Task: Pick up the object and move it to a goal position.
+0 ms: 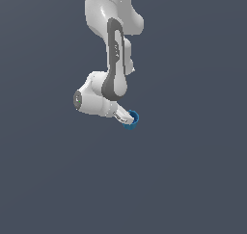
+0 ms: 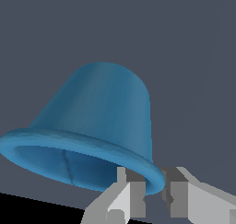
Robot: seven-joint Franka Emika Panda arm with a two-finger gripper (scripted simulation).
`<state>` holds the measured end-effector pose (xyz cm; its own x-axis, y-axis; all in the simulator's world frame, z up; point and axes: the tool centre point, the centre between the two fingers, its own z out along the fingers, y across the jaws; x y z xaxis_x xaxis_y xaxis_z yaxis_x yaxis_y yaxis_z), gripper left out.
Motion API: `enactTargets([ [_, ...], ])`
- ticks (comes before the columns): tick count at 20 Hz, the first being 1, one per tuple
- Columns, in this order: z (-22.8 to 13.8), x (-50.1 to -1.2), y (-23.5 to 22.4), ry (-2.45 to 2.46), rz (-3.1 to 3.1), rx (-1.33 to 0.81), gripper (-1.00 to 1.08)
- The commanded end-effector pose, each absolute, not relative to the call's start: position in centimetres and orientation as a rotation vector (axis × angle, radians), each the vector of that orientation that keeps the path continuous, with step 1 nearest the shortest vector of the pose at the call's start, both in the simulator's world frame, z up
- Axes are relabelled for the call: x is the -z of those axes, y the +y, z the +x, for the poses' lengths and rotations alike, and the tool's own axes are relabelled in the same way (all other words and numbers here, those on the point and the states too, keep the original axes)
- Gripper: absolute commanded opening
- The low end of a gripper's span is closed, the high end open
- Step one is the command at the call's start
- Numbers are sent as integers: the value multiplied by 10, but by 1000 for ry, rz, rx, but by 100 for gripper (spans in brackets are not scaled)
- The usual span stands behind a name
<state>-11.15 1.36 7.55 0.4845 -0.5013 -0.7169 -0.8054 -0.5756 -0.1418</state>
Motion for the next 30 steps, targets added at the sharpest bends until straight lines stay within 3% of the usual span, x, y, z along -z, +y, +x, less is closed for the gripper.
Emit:
enactTargets([
  [1,-111,-81,11,1081,-2269,-873,-100],
  [11,-113,-144,-10,1083,-2270,-873,-100],
  [30,-115,-350,-83,1086,-2272,-874,-100],
])
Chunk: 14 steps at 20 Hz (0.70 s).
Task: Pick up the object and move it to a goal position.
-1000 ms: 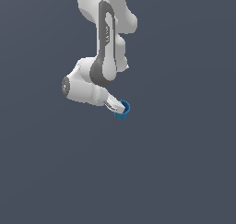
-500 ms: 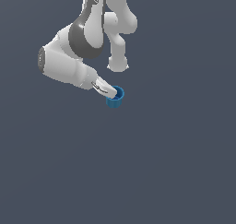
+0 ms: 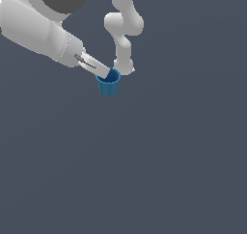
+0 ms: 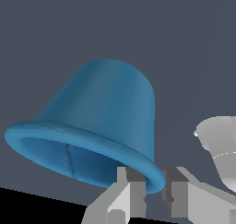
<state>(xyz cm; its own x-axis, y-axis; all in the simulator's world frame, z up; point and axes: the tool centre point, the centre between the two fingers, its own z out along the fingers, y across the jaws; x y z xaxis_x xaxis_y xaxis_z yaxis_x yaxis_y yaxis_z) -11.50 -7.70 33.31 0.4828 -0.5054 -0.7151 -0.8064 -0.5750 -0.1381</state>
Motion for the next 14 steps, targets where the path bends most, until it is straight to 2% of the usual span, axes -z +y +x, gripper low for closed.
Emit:
enactTargets([
  [1,-115,-360,-86,1085,-2273,-874,-100],
  [8,-113,-423,-108,1084,-2273,-873,-100],
  [14,-111,-456,-120,1082,-2271,-873,-100],
])
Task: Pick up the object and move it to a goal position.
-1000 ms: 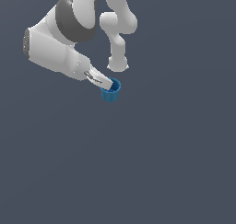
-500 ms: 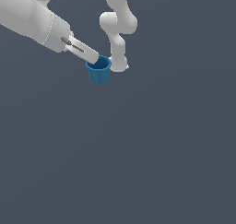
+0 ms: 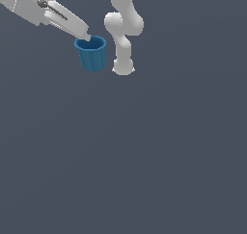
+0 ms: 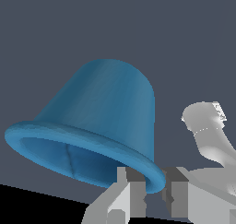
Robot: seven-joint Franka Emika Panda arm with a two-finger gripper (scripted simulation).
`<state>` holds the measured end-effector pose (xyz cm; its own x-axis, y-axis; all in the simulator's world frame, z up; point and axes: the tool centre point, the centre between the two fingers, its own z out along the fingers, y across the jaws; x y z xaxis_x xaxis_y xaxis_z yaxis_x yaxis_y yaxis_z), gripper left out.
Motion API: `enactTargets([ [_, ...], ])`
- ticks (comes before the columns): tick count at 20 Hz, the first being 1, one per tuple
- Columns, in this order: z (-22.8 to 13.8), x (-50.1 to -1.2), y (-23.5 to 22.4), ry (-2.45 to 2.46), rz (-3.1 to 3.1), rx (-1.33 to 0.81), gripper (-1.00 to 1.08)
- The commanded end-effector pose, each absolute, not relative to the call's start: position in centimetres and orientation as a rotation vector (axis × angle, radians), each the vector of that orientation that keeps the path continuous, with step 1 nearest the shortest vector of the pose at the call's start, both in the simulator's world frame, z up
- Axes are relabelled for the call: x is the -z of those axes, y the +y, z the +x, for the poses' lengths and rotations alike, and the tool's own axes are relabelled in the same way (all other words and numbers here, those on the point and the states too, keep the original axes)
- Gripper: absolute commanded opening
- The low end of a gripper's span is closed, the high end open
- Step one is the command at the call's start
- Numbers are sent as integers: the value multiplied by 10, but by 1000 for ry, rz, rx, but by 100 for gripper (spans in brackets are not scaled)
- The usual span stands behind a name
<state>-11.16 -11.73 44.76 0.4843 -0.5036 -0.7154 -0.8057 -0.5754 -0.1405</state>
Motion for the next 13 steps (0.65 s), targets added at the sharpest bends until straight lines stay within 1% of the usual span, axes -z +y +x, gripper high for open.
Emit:
enactTargets([
  [1,-111,-460,-121,1081,-2271,-873,-100],
  [7,-109,-475,-127,1080,-2269,-872,-100],
  [13,-109,-480,-129,1080,-2269,-872,-100],
])
